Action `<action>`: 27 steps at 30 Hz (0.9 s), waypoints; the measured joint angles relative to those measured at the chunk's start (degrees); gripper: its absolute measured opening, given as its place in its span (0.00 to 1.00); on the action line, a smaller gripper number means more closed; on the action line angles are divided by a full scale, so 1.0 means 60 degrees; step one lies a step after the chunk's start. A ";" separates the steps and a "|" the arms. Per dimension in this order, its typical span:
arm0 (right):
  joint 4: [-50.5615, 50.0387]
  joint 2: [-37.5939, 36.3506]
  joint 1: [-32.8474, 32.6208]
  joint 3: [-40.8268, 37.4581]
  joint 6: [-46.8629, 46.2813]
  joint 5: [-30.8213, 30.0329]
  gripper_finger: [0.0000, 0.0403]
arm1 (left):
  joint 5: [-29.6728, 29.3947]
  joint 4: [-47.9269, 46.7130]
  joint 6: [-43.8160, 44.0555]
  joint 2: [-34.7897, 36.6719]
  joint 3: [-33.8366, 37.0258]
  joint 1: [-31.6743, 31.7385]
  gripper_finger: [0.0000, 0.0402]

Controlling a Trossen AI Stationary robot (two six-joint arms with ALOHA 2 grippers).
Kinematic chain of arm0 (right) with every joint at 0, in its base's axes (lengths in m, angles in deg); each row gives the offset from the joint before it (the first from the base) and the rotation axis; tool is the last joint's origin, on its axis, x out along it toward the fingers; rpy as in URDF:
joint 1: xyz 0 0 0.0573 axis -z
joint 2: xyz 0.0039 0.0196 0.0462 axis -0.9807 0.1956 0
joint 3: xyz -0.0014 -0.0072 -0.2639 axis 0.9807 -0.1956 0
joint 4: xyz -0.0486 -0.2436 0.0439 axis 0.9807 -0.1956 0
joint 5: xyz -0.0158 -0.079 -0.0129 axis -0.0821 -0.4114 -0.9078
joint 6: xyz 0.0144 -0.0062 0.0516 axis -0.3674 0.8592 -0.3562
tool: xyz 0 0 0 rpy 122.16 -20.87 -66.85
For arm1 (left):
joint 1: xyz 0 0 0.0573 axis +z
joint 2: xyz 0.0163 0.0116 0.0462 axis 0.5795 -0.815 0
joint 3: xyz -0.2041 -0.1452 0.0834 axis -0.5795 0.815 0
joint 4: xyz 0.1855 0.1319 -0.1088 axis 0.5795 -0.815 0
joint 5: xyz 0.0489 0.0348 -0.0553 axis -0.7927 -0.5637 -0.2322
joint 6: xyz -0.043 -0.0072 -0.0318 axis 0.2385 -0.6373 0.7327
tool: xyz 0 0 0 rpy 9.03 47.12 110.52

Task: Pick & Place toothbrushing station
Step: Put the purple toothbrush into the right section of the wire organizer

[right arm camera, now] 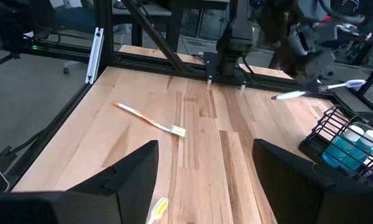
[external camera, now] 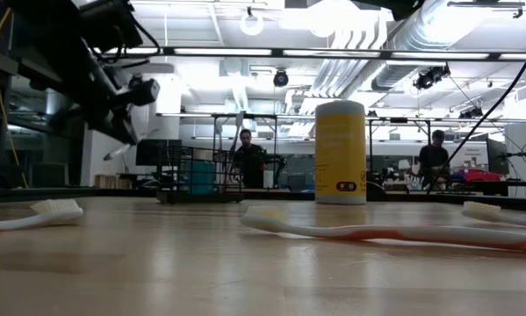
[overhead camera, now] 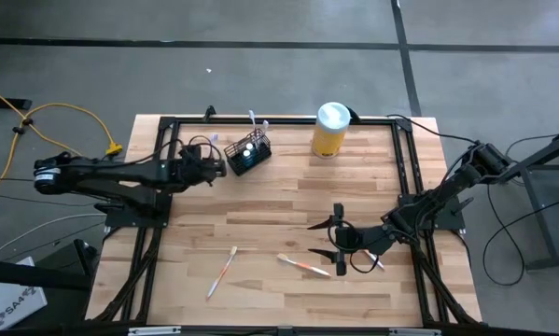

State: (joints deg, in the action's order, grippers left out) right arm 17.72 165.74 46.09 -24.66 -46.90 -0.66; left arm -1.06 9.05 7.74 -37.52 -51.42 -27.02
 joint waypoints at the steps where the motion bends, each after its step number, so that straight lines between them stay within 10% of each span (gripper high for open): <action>1: 0.0000 0.0000 -0.0001 -0.0002 0.0000 0.0000 0.62 | 0.0010 0.0125 -0.0179 0.0096 -0.0001 -0.0104 0.01; 20: 0.1658 0.0000 0.0050 0.0000 0.1120 0.0048 0.62 | -0.0046 0.9355 -0.8582 -0.0174 -0.0033 -0.4446 0.01; 27: 0.2827 0.0000 0.0890 0.0004 0.1503 0.1800 0.62 | 0.0028 1.2101 -1.0171 -0.1682 -0.0033 -0.4975 0.01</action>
State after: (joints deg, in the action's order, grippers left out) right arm 34.69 165.74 51.43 -24.64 -37.89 10.14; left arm -0.89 81.66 -53.28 -47.61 -51.61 -56.87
